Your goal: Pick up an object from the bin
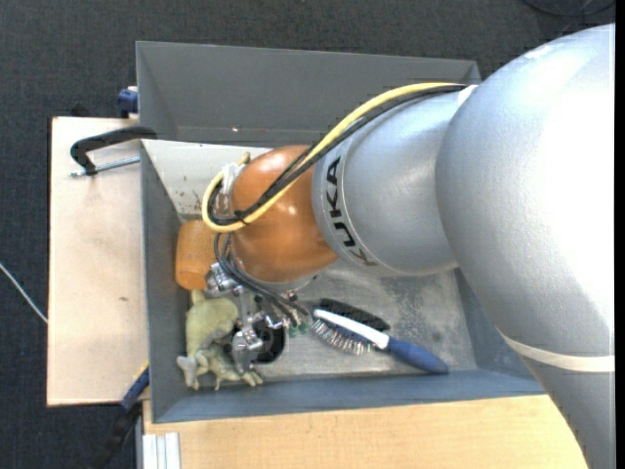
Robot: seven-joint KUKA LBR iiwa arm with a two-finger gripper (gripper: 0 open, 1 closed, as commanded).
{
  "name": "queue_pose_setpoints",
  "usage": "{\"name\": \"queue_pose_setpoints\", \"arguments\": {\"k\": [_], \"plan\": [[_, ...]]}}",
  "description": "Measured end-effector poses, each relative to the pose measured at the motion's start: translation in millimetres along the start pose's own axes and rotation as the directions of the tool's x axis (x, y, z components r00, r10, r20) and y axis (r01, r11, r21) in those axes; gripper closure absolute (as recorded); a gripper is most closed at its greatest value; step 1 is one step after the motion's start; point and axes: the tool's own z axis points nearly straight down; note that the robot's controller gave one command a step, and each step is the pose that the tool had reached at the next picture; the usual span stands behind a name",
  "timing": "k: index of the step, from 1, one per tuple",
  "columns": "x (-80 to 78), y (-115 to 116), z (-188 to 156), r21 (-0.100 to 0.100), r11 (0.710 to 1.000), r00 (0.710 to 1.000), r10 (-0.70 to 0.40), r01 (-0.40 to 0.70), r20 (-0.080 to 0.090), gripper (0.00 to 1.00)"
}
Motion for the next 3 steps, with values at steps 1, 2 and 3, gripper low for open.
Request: {"name": "queue_pose_setpoints", "arguments": {"k": [1, 2, 3], "plan": [[-7.5, 1, -9, 0.002, 0.855, 0.855, -0.518, 0.518, 0.005, 0.0], [5.5, 7, 25, -0.004, 0.517, 0.517, -0.856, 0.856, 0.001, 0.0], [0.8, 9, 20, -0.001, 0.518, 0.518, -0.855, 0.855, 0.002, 0.0]]}}
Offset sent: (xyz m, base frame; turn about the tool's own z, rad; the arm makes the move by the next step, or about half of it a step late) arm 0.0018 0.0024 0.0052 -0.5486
